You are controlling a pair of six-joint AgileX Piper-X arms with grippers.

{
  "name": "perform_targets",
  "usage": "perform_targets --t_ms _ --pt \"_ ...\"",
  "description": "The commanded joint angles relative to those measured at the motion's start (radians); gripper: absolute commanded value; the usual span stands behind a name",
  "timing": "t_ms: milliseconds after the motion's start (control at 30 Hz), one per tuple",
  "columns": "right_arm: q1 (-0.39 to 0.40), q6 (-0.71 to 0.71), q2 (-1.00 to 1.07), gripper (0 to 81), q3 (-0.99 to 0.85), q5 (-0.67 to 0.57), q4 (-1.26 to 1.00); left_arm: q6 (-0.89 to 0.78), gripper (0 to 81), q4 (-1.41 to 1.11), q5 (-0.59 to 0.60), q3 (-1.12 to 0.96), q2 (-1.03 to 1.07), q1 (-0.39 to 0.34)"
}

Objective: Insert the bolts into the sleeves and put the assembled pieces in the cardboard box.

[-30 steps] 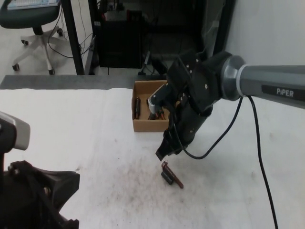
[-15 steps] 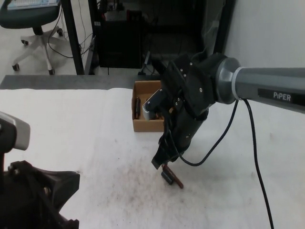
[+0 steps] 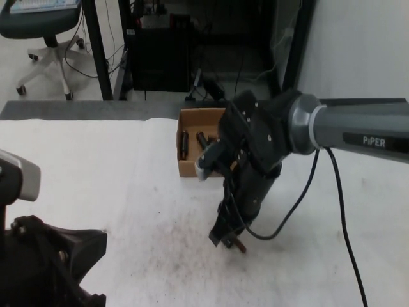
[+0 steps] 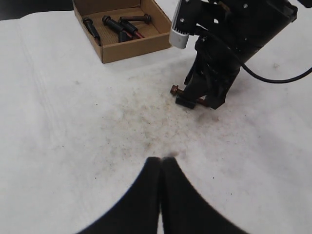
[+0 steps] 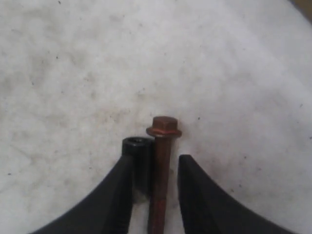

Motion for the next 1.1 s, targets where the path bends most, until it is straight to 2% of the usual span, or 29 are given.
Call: perform_targets --t_ms 0,533,567,633,700,1067 --pt "0.001 -0.005 0.012 30.0 0.016 -0.001 -0.007 -0.006 0.3 -0.007 -0.009 -0.002 -0.005 0.001" --pt "0.002 -0.005 0.036 29.5 0.018 0.004 -0.103 -0.006 0.3 -0.007 -0.009 -0.002 -0.005 0.001" --pt "0.003 -0.005 0.037 26.7 0.018 0.013 -0.101 -0.006 0.3 -0.007 -0.009 -0.002 -0.005 0.001" --pt "0.003 -0.005 0.036 16.3 0.018 0.036 -0.093 -0.006 0.3 -0.007 -0.009 -0.002 -0.005 0.001" --pt "0.003 -0.005 0.036 0.9 0.018 0.045 -0.084 -0.006 0.3 -0.007 -0.009 -0.002 -0.005 0.001" --pt "0.006 -0.007 0.022 0.8 0.014 0.037 -0.079 -0.006 0.3 -0.007 -0.009 -0.002 -0.005 0.001"
